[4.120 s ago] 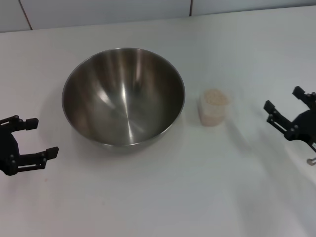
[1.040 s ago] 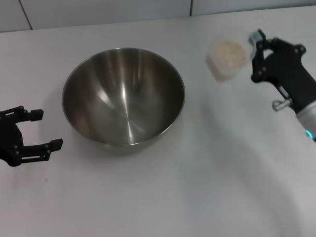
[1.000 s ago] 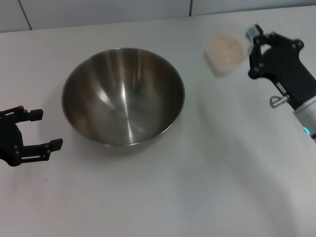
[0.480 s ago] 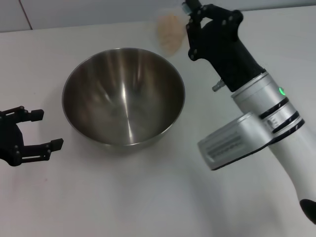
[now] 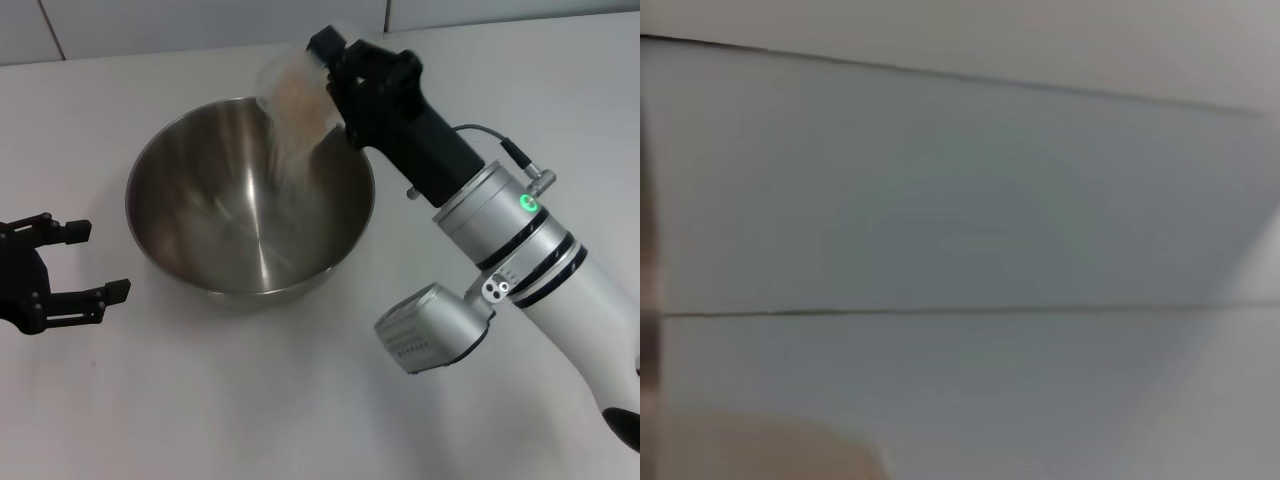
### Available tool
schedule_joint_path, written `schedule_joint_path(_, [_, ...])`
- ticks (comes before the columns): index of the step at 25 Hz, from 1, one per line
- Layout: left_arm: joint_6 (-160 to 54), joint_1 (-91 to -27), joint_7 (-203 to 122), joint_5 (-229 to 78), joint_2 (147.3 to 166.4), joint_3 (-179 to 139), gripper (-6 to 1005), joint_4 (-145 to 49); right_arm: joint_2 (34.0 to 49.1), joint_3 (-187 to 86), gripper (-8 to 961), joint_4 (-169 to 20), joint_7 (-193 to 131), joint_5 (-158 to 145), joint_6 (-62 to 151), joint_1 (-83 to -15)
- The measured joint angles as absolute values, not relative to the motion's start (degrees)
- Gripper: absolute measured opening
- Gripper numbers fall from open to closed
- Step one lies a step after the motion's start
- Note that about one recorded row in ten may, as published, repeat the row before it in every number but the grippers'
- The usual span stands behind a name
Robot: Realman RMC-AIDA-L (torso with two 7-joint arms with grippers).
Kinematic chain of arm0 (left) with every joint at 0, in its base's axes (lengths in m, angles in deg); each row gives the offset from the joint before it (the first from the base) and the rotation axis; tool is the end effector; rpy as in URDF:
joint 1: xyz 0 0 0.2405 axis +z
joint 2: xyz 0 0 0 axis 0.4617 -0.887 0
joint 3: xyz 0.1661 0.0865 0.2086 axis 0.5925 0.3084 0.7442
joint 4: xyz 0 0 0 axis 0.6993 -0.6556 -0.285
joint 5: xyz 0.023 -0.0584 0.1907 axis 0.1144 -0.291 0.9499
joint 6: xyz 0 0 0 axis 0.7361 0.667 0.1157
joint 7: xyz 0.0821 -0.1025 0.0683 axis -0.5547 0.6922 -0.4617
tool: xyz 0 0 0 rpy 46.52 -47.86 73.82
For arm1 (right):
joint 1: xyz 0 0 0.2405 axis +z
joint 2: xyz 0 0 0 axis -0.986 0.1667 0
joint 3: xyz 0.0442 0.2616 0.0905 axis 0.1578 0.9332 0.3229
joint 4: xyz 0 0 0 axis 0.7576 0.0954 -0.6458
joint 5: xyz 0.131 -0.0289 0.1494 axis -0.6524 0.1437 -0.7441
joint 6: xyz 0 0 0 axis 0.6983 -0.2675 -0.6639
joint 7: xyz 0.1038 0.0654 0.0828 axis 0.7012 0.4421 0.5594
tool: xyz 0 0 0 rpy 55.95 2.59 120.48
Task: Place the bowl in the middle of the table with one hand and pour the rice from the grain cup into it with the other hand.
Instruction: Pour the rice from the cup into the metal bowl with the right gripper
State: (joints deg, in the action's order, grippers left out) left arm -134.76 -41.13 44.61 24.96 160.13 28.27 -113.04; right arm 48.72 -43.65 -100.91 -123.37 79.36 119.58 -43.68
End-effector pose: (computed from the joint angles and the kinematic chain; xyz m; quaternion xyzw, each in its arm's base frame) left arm -0.2978 0.2903 0.0332 -0.9612 -0.1576 -0.1252 0.1884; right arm 0.1962 0.3253 -0.0898 -0.6011 -0.4921 0.0261 0.6292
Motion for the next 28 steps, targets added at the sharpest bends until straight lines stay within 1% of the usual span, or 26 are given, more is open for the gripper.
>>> schedule_joint_path(7, [-135.00,-41.32,44.65,24.97,160.13,28.27,861,-113.04,48.72,-43.63,10,-100.64,-136.56,82.75,114.59,-43.29])
schedule_joint_path(16, [-135.21,-41.99,44.76,24.96,160.10,28.26,862,-113.05,48.72,-43.92,10,-103.85,-163.21,83.71,110.96,-43.12])
schedule_joint_path(28, [-135.86,-42.10,44.98,25.04,160.04,28.20,862,-113.05,48.72,-42.21,9,-104.80,-179.37,89.34,107.14,-43.14])
